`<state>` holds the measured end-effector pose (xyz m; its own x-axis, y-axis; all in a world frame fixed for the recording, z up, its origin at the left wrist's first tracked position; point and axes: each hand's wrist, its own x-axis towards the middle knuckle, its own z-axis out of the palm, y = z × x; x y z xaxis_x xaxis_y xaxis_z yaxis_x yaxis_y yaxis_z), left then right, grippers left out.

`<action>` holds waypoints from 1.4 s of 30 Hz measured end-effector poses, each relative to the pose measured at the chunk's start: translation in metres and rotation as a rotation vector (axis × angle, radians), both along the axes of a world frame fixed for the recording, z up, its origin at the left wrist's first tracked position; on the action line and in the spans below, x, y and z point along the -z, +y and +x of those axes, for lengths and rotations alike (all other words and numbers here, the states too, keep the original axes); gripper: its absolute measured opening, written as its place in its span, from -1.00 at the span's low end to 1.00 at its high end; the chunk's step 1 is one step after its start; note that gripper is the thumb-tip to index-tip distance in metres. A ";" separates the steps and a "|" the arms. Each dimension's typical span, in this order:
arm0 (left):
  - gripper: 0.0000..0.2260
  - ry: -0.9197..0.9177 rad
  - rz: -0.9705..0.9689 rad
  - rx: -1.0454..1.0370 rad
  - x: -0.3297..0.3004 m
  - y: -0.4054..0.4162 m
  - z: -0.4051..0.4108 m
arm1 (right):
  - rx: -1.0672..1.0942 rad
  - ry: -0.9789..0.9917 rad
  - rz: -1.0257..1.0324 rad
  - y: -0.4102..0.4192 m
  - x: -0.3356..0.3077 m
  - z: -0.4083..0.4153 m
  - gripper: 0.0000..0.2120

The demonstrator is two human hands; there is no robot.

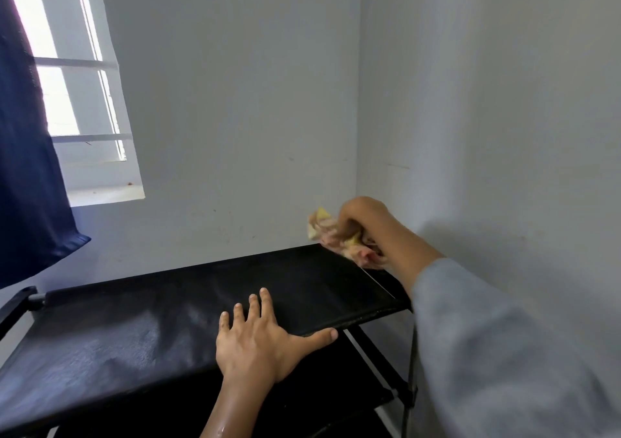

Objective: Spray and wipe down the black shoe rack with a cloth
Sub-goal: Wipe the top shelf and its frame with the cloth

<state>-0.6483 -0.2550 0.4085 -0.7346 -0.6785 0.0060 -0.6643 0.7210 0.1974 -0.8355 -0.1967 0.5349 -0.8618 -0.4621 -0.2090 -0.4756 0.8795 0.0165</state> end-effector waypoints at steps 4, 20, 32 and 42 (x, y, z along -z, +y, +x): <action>0.24 -0.001 -0.008 -0.008 0.001 -0.001 -0.002 | -0.098 0.176 -0.323 -0.033 0.049 -0.012 -0.69; 0.25 -0.015 -0.007 -0.032 0.000 0.003 0.003 | -0.134 0.075 0.316 0.029 0.045 0.034 -0.49; 0.28 0.024 0.003 -0.044 0.002 0.002 0.001 | -0.131 -0.043 0.156 0.044 -0.021 0.028 -0.54; 0.29 0.028 -0.030 -0.041 0.004 0.000 0.001 | -0.375 0.161 -0.021 0.026 0.065 0.057 -0.84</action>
<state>-0.6473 -0.2549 0.4048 -0.7058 -0.7069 0.0470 -0.6875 0.6994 0.1951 -0.7783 -0.1703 0.4696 -0.6537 -0.7533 -0.0723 -0.7562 0.6465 0.1014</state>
